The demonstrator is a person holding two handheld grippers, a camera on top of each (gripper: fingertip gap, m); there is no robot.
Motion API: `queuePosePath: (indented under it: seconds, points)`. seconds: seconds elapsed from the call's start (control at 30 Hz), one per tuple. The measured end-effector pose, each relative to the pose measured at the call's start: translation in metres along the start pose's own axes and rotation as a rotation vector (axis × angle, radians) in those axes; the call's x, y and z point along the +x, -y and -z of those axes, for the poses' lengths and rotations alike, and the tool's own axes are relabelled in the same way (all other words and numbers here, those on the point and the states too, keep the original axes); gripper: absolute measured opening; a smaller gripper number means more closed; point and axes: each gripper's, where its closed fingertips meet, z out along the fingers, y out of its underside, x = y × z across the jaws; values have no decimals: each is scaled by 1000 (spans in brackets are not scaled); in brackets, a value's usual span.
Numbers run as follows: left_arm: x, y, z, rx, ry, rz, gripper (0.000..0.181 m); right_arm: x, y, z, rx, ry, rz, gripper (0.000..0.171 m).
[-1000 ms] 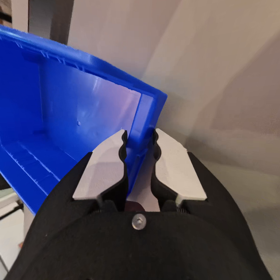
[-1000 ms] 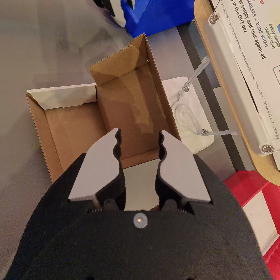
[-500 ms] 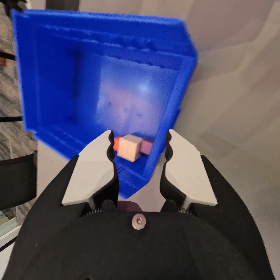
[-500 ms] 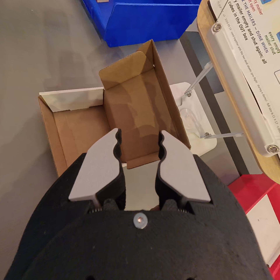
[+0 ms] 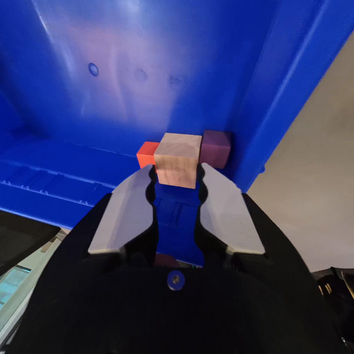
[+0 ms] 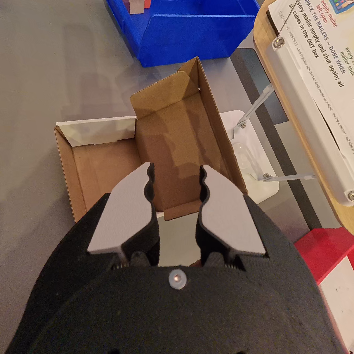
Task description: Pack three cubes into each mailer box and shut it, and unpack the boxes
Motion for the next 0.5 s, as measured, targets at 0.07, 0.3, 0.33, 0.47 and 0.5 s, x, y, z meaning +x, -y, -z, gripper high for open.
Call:
queuePosePath:
  seconds: [0.07, 0.3, 0.33, 0.47, 0.5]
  points:
    - [0, 0, 0, 0, -6, -4, 40, 0, 0, 0, 3, 1, -1, 44]
    - [-12, -2, 21, 97, 73, 96, 40, 1, -2, 0, 8, 0, -3, 43]
    - [-14, -1, 30, 124, 92, 113, 40, 1, -3, 0, 9, 0, -5, 43]
    - [-17, 21, 89, 322, 172, 172, 40, 2, -5, 0, 8, 1, -11, 43]
    - [-13, 32, 108, 396, 187, 182, 40, 2, -6, -1, 7, 2, -12, 43]
